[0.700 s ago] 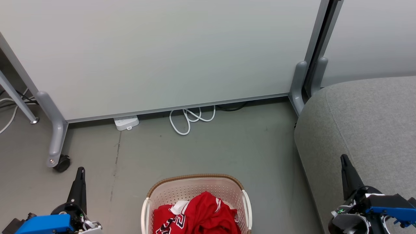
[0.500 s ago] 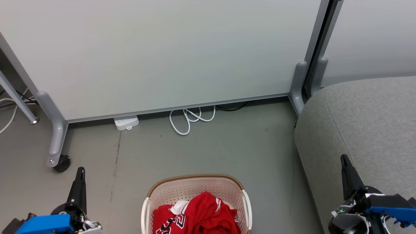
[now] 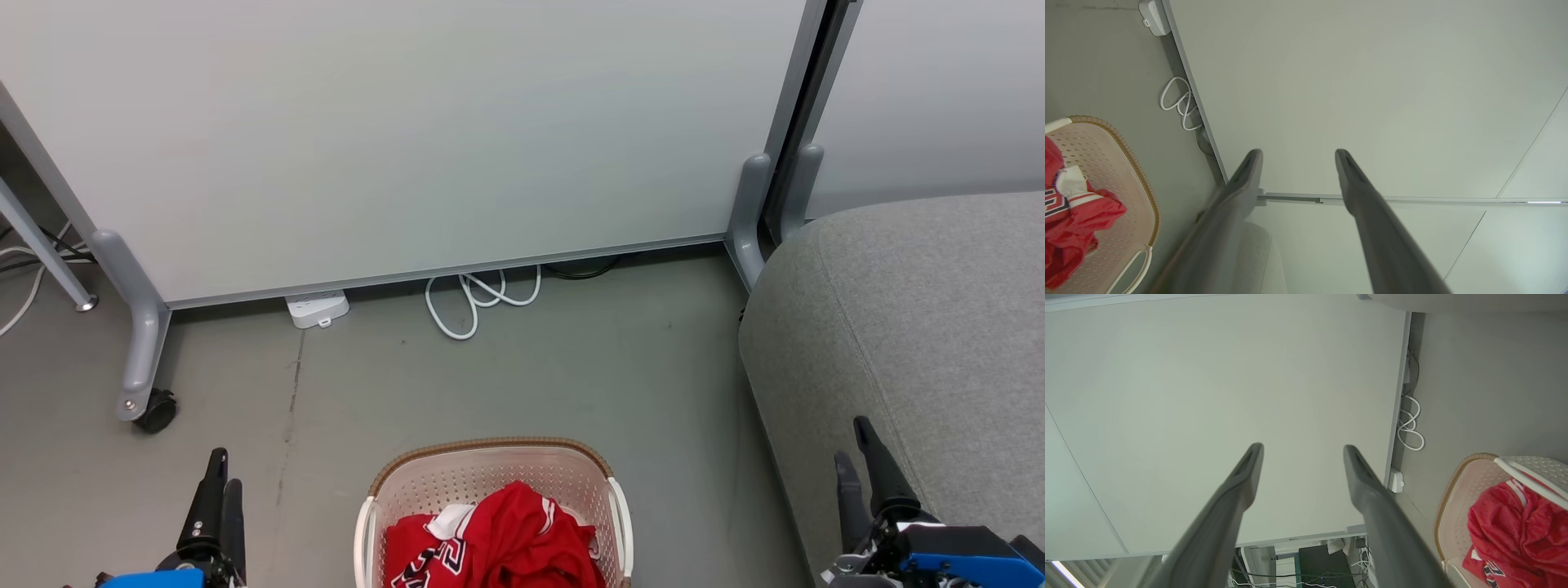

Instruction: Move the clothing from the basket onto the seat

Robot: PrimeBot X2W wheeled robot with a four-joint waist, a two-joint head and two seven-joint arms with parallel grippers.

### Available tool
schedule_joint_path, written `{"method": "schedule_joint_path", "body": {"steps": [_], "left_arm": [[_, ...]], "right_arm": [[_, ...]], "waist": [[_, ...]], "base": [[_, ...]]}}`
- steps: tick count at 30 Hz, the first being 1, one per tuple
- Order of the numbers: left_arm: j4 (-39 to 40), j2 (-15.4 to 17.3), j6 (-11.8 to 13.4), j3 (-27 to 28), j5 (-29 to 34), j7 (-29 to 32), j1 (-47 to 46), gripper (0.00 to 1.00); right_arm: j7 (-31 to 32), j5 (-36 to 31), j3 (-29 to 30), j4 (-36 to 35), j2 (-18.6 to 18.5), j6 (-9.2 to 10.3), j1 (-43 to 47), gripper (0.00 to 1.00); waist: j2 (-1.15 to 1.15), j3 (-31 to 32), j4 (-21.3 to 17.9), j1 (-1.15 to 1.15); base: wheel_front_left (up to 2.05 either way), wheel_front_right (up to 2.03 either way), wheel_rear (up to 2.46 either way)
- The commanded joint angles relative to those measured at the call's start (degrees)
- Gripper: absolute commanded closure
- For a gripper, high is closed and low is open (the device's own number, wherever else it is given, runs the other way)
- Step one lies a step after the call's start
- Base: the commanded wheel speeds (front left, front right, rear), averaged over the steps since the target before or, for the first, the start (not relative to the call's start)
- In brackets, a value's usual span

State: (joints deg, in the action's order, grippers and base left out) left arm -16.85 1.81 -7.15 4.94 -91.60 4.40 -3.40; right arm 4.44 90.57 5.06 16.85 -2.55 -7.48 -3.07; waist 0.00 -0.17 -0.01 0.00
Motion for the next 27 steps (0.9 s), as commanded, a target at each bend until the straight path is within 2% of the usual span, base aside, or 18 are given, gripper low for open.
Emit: {"method": "schedule_joint_path", "body": {"steps": [1, 18, 27], "left_arm": [[1.18, 0.51, 0.12, -0.34, 0.87, -0.61, -1.49, 0.0], [3.38, 0.69, 2.95, -2.9, 15.04, -4.69, -1.82, 0.0], [3.92, 0.77, 3.68, -4.59, 27.0, -6.69, -1.83, 0.0]], "right_arm": [[-0.63, -1.23, -0.43, -0.9, -0.13, -0.01, -1.61, 0.0], [-4.73, -18.41, -1.25, -1.44, -0.16, -0.01, -2.18, 0.0], [-6.34, -30.93, -1.95, -2.54, -0.2, -0.01, -2.14, 0.0]], "waist": [[0.0, -0.01, -0.01, 0.0], [0.0, -0.24, 0.08, 0.0], [0.0, -0.37, 0.11, 0.0]], "base": [[0.0, 0.0, 0.0], [0.0, 0.0, 0.0], [0.0, 0.0, 0.0]]}}
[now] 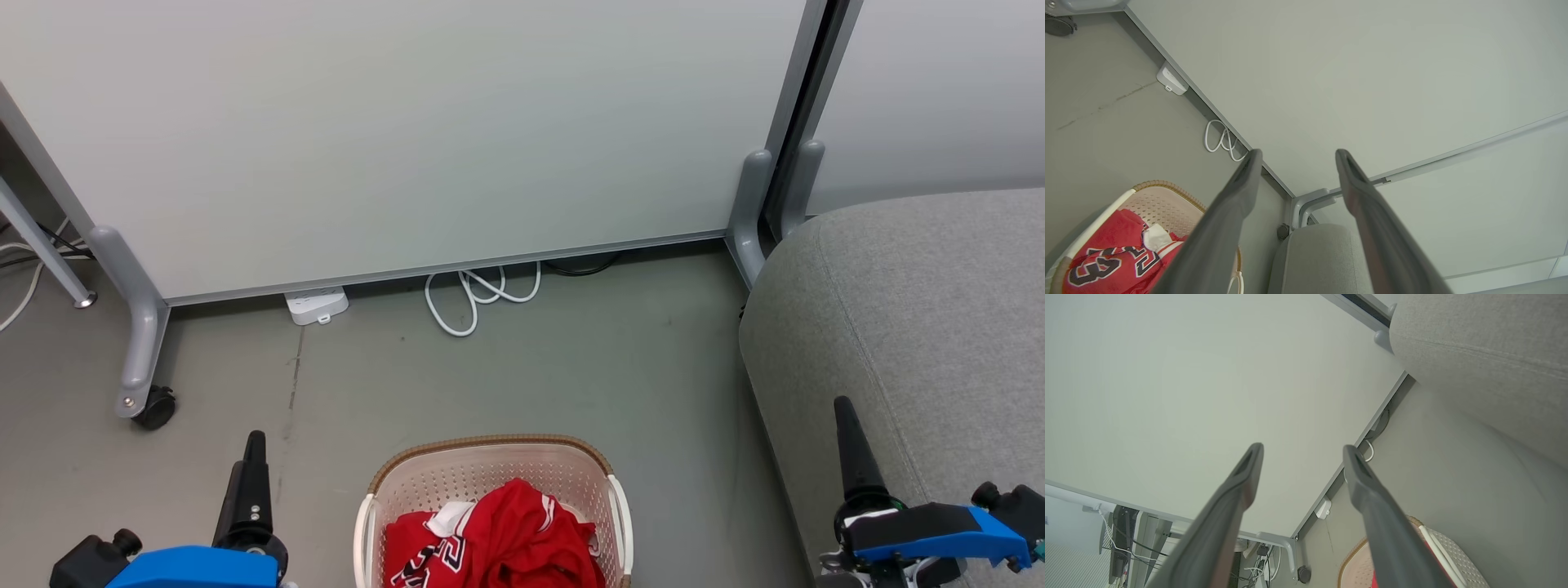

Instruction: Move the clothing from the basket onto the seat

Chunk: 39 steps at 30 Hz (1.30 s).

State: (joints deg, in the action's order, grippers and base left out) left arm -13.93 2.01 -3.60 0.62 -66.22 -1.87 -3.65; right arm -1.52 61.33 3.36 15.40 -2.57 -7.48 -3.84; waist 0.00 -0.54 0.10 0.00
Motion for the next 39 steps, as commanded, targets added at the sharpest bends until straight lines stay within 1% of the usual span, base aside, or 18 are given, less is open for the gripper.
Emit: {"method": "schedule_joint_path", "body": {"steps": [1, 9, 19, 39], "left_arm": [[1.05, 0.58, 0.22, -0.47, 2.97, -0.62, -1.59, 0.0], [1.15, 0.65, 0.39, -1.8, 12.41, -2.23, -1.43, 0.0], [1.97, 0.72, 0.8, -2.67, 21.62, -4.24, -1.31, 0.0], [3.0, 0.84, 1.76, -4.12, 33.19, -7.45, -1.56, 0.0]], "right_arm": [[-0.44, -3.0, -0.4, -1.3, -0.19, -0.01, -1.33, 0.0], [-1.09, -11.43, -1.16, -2.94, -0.23, -0.01, -0.8, 0.0], [-2.24, -20.37, -1.68, -4.5, -0.26, -0.02, -0.06, 0.0], [-3.52, -33.57, -1.95, -6.17, -0.33, -0.01, 0.43, 0.0]], "waist": [[0.0, 0.0, 0.0, 0.0], [0.0, 0.01, 0.01, 0.0], [0.0, 0.21, 0.13, 0.0], [0.0, -0.13, 0.14, 0.0]], "base": [[0.0, 0.0, 0.0], [0.0, 0.0, 0.0], [0.0, 0.0, 0.0], [0.0, 0.0, 0.0]]}}
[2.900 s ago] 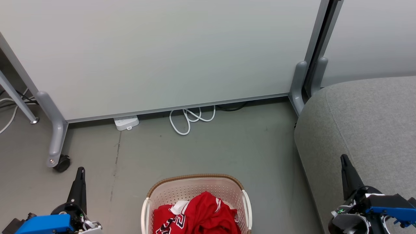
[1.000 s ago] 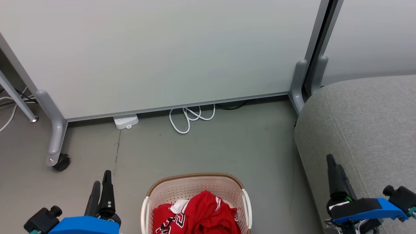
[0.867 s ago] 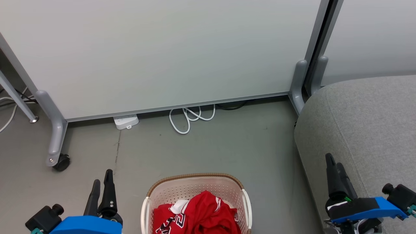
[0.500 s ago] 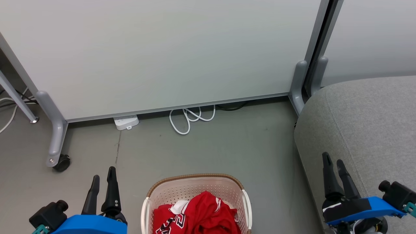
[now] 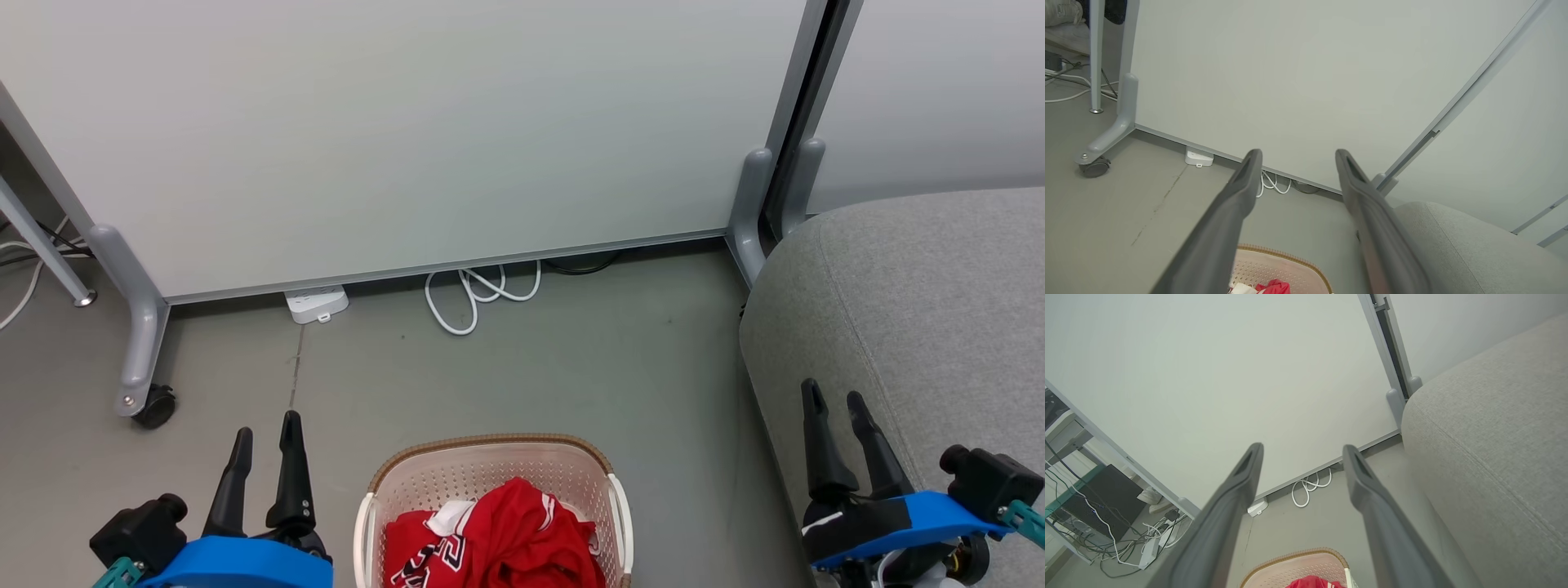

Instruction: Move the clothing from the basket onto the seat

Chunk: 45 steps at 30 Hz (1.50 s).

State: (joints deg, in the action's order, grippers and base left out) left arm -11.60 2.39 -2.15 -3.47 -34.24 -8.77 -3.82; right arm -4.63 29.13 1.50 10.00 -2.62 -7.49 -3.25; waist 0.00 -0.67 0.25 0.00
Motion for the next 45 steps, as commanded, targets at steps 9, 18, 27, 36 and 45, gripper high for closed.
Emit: {"method": "schedule_joint_path", "body": {"steps": [9, 18, 27, 36, 45], "left_arm": [[0.85, 0.48, 0.71, -0.4, 5.47, -1.73, -1.3, 0.0], [0.37, 0.53, 1.37, -0.95, 8.36, -2.94, -1.27, 0.0], [0.05, 0.57, 1.84, -1.59, 11.96, -4.06, -1.39, 0.0], [0.06, 0.61, 2.04, -2.12, 15.59, -5.09, -1.38, 0.0], [0.23, 0.64, 2.38, -2.66, 19.04, -5.98, -1.06, 0.0]], "right_arm": [[-1.09, -6.29, -0.21, -1.0, -0.3, 0.0, 0.16, 0.0], [-1.65, -10.9, -0.15, -1.33, -0.32, 0.0, 0.45, 0.0], [-2.17, -15.24, -0.2, -1.77, -0.34, 0.0, 0.67, 0.0], [-2.8, -19.3, -0.31, -2.16, -0.36, 0.01, 0.81, 0.0], [-3.7, -22.82, -0.49, -2.24, -0.37, 0.01, 0.98, 0.0]], "waist": [[0.0, 0.0, 0.05, 0.0], [0.0, 0.08, 0.15, 0.0], [0.0, 0.11, 0.1, 0.0], [0.0, 0.21, 0.05, 0.0], [0.0, 0.45, 0.16, 0.0]], "base": [[0.0, 0.0, 0.0], [0.0, 0.0, 0.0], [0.0, 0.0, 0.0], [0.0, 0.0, 0.0], [0.0, 0.0, 0.0]]}}
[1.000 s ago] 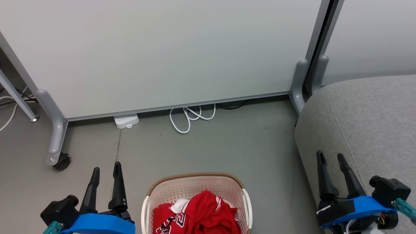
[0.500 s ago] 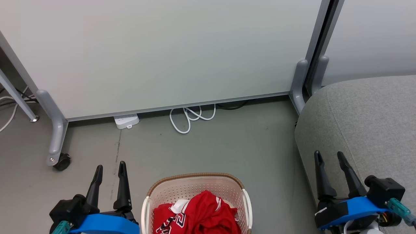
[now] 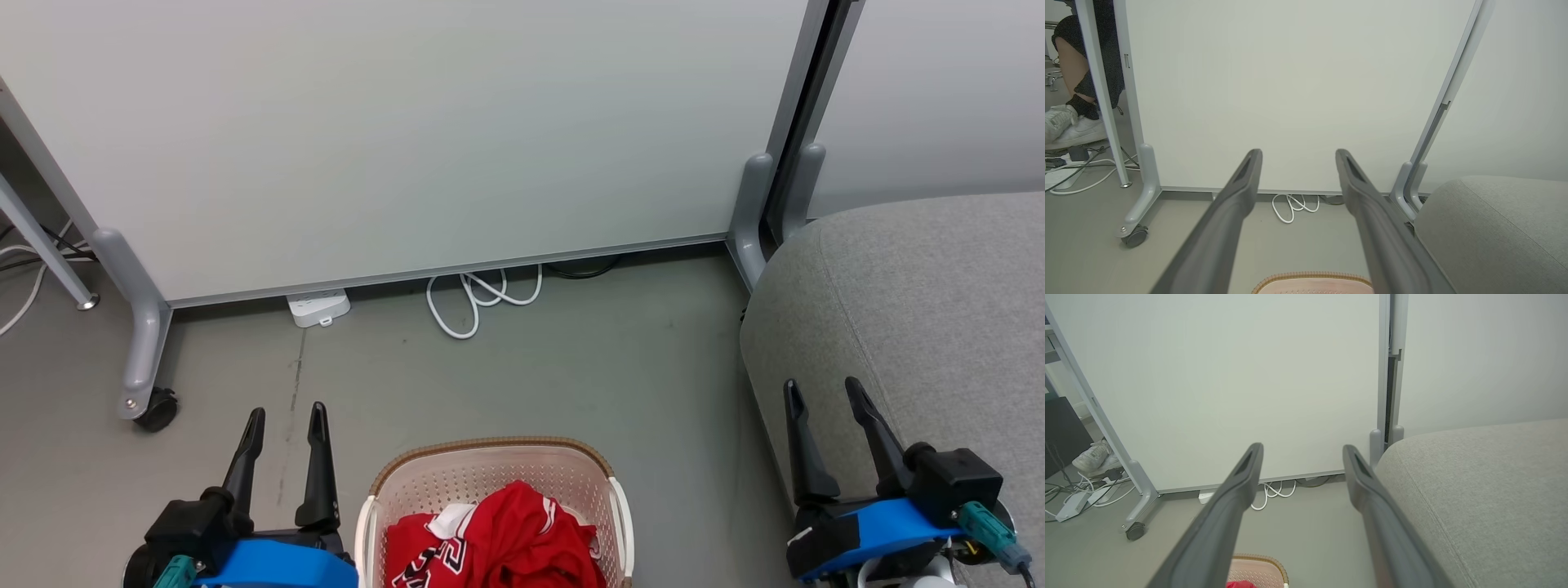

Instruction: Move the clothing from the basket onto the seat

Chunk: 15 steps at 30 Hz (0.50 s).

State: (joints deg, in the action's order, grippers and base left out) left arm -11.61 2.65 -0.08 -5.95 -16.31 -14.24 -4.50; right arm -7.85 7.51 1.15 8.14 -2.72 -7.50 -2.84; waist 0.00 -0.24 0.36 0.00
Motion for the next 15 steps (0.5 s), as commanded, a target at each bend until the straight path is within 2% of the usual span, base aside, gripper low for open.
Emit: {"method": "schedule_joint_path", "body": {"steps": [1, 7, 15], "left_arm": [[0.24, 0.38, 0.31, -0.18, 1.11, -0.51, -0.38, 0.0], [0.19, 0.39, 0.41, -0.49, 3.41, -1.13, -0.5, 0.0], [-0.01, 0.38, 0.36, -0.53, 3.0, -1.0, -0.2, 0.0]], "right_arm": [[-0.48, -1.2, -0.14, -0.37, -0.27, 0.02, 0.57, 0.0], [-1.06, -3.26, -0.38, -0.59, -0.28, 0.02, 0.67, 0.0], [-1.14, -2.59, -0.35, -0.22, -0.27, 0.02, 0.79, 0.0]], "waist": [[0.0, 0.02, 0.05, 0.0], [0.0, 0.06, 0.21, 0.0], [0.0, 0.13, 0.31, 0.0]], "base": [[0.0, 0.0, 0.0], [0.0, 0.0, 0.0], [0.0, 0.0, 0.0]]}}
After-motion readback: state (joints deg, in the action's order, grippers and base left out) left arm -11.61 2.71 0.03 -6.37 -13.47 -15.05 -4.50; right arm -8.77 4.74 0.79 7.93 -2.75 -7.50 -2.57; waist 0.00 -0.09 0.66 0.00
